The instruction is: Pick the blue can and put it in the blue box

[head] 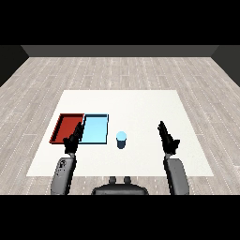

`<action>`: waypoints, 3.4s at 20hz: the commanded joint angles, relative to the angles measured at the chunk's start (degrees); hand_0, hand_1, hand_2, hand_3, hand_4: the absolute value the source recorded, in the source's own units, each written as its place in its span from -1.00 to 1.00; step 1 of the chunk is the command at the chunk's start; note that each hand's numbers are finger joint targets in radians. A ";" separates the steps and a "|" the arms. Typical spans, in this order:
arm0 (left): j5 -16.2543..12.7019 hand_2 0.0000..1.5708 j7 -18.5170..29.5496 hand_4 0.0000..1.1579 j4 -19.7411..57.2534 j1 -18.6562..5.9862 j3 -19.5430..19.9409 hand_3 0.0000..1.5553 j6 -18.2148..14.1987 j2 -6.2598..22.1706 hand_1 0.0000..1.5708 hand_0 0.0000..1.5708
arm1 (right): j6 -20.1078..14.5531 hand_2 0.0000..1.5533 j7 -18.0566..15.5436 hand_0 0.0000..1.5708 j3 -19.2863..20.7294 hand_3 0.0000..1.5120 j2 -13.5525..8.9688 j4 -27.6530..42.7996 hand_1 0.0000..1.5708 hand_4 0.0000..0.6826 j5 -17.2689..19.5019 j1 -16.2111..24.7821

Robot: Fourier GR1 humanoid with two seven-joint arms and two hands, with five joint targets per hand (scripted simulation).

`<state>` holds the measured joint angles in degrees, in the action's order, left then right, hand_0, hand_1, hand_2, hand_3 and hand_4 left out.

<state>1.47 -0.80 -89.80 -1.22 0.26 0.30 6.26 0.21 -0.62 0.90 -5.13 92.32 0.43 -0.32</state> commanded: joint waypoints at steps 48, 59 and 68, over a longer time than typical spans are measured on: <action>-12.01 -1.00 28.52 -1.00 -0.88 4.29 4.09 -1.00 7.57 -3.73 -1.00 -1.00 | -11.77 -1.00 -19.34 -1.00 -16.92 -1.00 5.13 -20.76 -1.00 -1.00 -17.19 -9.60; -12.86 -1.00 22.01 -1.00 -3.66 1.46 5.30 -1.00 4.93 -2.87 -1.00 -1.00 | -12.53 -1.00 -23.49 -1.00 -19.57 -1.00 5.13 -29.89 -1.00 -1.00 -22.75 -13.83; -12.19 -1.00 27.76 -1.00 0.21 3.01 6.08 -1.00 6.92 -2.41 -1.00 -1.00 | -13.94 -1.00 -22.91 -1.00 -24.64 -1.00 5.13 -23.74 -1.00 -1.00 -23.76 -9.05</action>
<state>-10.12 25.18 -89.75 -0.40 5.47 6.00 3.42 -13.85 -25.63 -23.29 0.00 64.29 -24.02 -12.11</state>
